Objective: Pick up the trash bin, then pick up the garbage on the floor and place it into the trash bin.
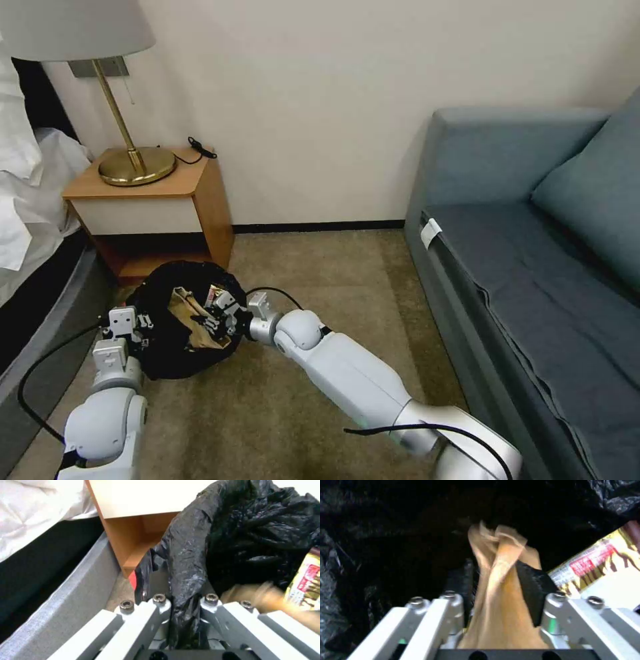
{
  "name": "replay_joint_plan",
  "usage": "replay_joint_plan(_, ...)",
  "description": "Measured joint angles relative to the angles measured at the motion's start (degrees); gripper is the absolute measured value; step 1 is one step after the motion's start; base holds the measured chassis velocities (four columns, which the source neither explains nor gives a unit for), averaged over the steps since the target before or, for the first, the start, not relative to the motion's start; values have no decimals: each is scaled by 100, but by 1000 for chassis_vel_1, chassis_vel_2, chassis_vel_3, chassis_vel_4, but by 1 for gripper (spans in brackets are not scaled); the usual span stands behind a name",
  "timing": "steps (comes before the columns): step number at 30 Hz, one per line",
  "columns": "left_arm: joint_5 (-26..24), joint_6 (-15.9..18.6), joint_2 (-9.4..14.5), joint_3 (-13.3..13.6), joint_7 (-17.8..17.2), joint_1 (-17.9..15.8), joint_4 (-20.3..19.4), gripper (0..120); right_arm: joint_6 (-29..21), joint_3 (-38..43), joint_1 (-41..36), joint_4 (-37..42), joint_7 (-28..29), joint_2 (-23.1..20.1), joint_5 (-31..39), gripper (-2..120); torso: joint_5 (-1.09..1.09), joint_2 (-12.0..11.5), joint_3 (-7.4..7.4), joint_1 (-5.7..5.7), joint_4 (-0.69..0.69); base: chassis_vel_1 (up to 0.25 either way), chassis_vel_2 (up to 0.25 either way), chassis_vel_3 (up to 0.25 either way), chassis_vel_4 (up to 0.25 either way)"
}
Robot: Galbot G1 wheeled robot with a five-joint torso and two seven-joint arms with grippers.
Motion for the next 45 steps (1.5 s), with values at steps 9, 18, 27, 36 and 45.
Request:
replay_joint_plan(9, 16, 4, 12, -16, -11, -24, 48, 4, 10, 10, -5, 307, 110, -42, -35, 70, 0, 0, 0, 0, 1, 0, 0, 0, 0)
replay_joint_plan(18, 44, -70, 60, -99, -31, -2, 77, 4, -71, 289, 254, 630, 368, -404, 172, 99, 1, 0, 0, 0, 1, 0, 0, 0, 0)
replay_joint_plan(27, 9, -101, 172, -164, -19, 42, 107, 4, -319, 899, 207, 519, 341, -1067, -41, 100, 2, 0, 0, 0, -1, 0, 0, 0, 0)
replay_joint_plan(36, -26, -110, 240, -166, -1, 25, 131, 4, -227, 1271, -214, 2, 250, -1284, -680, 100, 2, 0, 0, 0, 0, 0, 0, 0, 0)
replay_joint_plan(45, -81, -114, 290, -168, 44, 25, 160, 4, -309, 1422, -756, -52, 187, -1438, -1123, 100, 2, 0, 0, 0, 0, 0, 0, 0, 0)
